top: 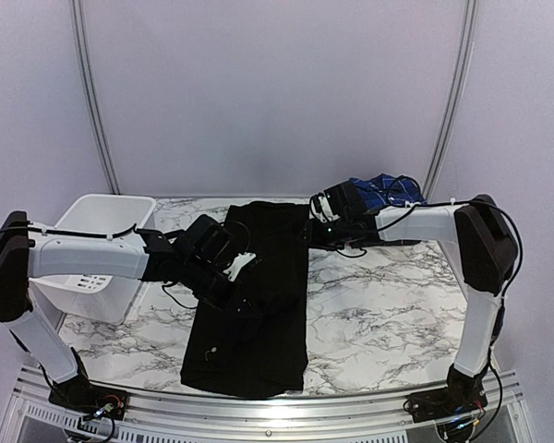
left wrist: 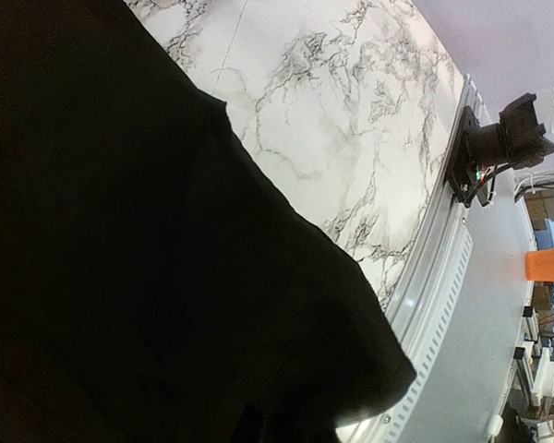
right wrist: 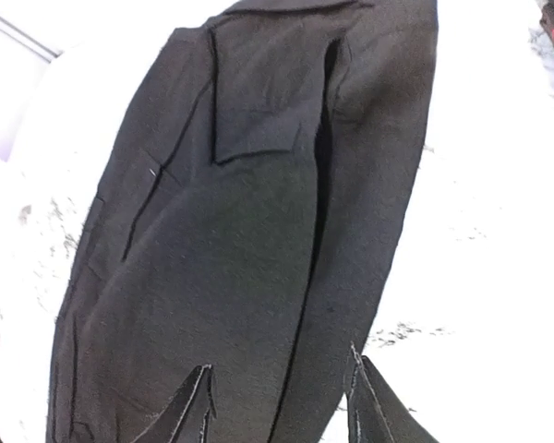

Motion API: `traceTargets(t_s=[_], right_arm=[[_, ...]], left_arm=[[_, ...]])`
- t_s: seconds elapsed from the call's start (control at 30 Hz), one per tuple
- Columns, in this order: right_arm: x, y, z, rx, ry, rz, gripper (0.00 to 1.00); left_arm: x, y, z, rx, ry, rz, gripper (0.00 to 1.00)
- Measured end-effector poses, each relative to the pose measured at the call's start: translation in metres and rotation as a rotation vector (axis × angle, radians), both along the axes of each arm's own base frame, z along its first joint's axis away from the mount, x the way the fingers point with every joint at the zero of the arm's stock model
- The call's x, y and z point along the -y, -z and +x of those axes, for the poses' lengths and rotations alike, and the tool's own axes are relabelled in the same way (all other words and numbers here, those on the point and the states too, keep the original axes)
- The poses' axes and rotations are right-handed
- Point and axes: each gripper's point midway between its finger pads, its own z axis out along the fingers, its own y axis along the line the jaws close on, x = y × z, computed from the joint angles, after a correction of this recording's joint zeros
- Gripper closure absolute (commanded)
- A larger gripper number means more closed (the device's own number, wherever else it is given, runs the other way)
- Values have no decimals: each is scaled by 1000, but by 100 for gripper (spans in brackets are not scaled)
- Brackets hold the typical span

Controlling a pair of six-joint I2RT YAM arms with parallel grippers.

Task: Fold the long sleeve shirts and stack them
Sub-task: Fold the 1/3-folded shirt at the center of the board.

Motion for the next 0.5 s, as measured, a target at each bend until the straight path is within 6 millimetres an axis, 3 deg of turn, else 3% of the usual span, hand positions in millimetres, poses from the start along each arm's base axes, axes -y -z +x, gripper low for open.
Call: traceTargets(t_s=[0.07,0.2,0.37,0.5], right_arm=[[1,5,-2,-9,-7,-16,56],[1,11,-8,-19,-30,-48,54],[3,27,-34,-48,-68,-91,52],[6,32,-63,-70,-101,-114,51]], left_arm=[[2,0,-4,6,15,-1,65],[3,2,-10,6,27,3,43],[-8,7,-17,6,21,21,38],[-17,0,-9,54,-45,36,39]])
